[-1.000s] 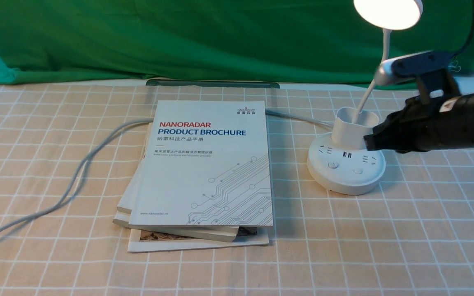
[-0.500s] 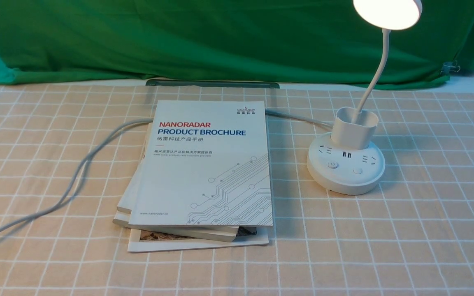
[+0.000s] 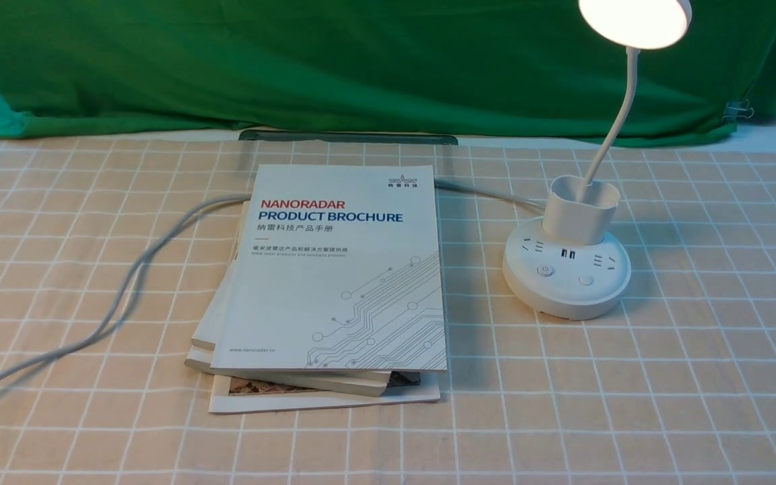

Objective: Turn on the table lamp on the light coffee tablecloth with your hand.

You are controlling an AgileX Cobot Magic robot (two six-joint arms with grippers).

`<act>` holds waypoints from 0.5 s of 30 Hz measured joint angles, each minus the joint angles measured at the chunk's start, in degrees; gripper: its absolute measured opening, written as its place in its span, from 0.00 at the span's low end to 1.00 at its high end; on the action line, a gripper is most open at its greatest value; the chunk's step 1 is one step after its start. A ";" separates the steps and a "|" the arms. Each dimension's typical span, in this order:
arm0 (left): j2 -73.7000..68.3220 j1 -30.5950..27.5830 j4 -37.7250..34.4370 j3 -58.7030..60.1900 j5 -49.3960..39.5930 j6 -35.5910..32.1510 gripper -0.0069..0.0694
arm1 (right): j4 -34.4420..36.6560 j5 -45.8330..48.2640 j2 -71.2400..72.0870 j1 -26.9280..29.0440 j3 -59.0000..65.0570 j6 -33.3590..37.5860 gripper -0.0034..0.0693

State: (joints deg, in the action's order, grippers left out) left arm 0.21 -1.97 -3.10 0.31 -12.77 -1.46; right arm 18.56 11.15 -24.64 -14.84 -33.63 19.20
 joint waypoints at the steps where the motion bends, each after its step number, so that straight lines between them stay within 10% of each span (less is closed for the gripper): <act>1: 0.00 0.00 0.00 0.00 0.00 0.00 0.12 | -0.11 -0.44 0.00 0.00 0.00 0.00 0.09; 15: 0.00 0.00 0.00 0.00 0.00 0.00 0.12 | -8.51 -11.15 10.60 8.87 21.82 -5.21 0.09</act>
State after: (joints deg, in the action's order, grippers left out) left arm 0.21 -1.97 -3.10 0.31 -12.77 -1.46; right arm 10.05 0.00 -14.04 -5.97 -11.81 13.99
